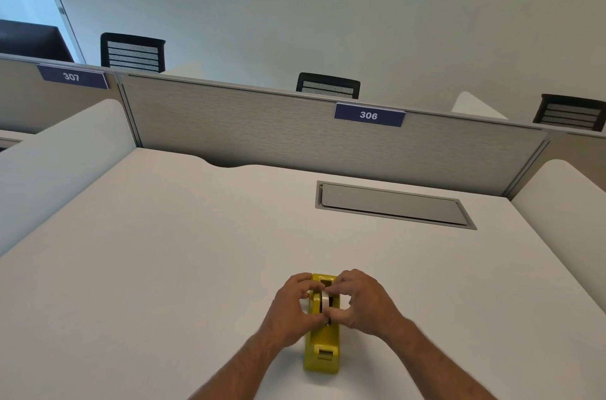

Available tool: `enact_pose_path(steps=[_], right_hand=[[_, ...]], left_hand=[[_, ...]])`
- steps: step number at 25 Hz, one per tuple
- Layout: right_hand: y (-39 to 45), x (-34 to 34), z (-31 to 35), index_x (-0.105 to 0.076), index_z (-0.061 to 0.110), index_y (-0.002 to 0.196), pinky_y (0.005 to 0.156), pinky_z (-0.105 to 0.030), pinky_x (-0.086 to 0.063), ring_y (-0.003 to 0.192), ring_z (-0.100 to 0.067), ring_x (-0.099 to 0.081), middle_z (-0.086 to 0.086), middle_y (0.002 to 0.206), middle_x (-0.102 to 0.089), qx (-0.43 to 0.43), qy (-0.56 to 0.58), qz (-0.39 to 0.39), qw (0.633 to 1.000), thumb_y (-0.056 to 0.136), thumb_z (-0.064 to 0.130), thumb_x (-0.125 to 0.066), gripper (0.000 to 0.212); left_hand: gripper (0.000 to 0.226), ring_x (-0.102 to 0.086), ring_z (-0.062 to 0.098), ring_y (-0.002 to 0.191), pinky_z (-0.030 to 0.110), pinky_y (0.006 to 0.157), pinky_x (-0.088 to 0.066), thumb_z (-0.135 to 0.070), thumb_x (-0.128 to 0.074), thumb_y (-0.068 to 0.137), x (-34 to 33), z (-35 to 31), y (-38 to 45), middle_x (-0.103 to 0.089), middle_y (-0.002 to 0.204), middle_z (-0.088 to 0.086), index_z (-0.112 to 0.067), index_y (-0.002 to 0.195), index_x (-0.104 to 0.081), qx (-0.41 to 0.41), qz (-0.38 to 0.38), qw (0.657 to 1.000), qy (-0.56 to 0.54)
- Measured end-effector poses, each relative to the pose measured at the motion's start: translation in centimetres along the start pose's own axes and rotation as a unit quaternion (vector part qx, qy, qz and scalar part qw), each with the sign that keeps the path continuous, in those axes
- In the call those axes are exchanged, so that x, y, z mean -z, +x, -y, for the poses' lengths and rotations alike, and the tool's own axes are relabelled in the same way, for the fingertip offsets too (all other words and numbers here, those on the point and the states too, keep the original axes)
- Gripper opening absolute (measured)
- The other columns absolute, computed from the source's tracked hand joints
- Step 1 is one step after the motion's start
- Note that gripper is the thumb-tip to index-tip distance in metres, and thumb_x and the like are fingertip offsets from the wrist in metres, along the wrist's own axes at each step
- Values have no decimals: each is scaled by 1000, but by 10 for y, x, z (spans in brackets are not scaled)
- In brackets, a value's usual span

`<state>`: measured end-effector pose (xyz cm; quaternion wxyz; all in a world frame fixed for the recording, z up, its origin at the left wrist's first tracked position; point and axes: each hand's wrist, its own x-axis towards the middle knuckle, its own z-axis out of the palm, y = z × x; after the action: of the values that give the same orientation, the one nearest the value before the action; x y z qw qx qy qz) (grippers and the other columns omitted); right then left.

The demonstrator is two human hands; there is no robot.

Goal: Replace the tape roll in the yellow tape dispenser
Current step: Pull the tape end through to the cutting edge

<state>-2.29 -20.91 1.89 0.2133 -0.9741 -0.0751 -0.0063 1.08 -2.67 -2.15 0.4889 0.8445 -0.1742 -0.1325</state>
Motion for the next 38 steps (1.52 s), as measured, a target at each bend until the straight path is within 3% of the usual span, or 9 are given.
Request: enact_pose_path(steps=[5,10,14,19,32,35,38], right_hand=[[3,0,1,-76,34,101,73,-28,-51,86,-5,-54,12,95,-72,-11,32,-15,999,77,56,-55,39],[5,0,2,-78,33,96,73,-27,-51,86,-8,-58,11,91,-74,-12,39,-23,999,85,46,-61,23],[3,1,1,-76,31,91,69,-24,-50,82,-6,-55,14,89,-71,0,27,-24,999,75,53,-63,30],[2,2,5,-69,34,113,79,-30,-52,94,-9,-54,11,103,-70,22,-15,-1,1000,70,59,-62,50],[9,2,3,-77,32,98,78,-30,-51,88,-8,-58,12,94,-74,-19,40,-5,999,87,41,-63,19],[10,3,2,-76,32,99,80,-29,-51,88,-6,-57,12,95,-73,-26,43,-7,999,82,46,-68,23],[8,4,2,-74,33,106,82,-29,-51,94,-6,-55,14,102,-66,-28,33,18,999,71,54,-69,41]], left_hand=[[53,-56,9,110,25,93,-54,-36,-87,62,-1,1,0,-48,137,-14,-47,105,-59,-3,-3,1000,0],[52,-57,11,110,20,88,-52,-41,-85,64,0,3,1,-46,138,-14,-47,109,-59,-7,1,1000,-1],[49,-57,11,109,19,86,-52,-41,-84,69,1,5,1,-46,139,-13,-45,113,-61,-7,0,1000,-2],[58,-55,10,114,24,92,-53,-40,-86,67,1,2,1,-46,140,-13,-39,120,-63,1,6,1000,3],[58,-58,13,109,27,89,-57,-36,-87,58,2,2,3,-47,138,-13,-44,109,-60,9,9,1000,7],[57,-58,12,108,28,89,-57,-38,-88,57,1,4,3,-47,138,-15,-48,106,-59,10,9,1000,6],[60,-58,11,107,28,89,-58,-41,-88,54,-1,6,4,-48,138,-15,-48,107,-61,10,5,1000,1]])
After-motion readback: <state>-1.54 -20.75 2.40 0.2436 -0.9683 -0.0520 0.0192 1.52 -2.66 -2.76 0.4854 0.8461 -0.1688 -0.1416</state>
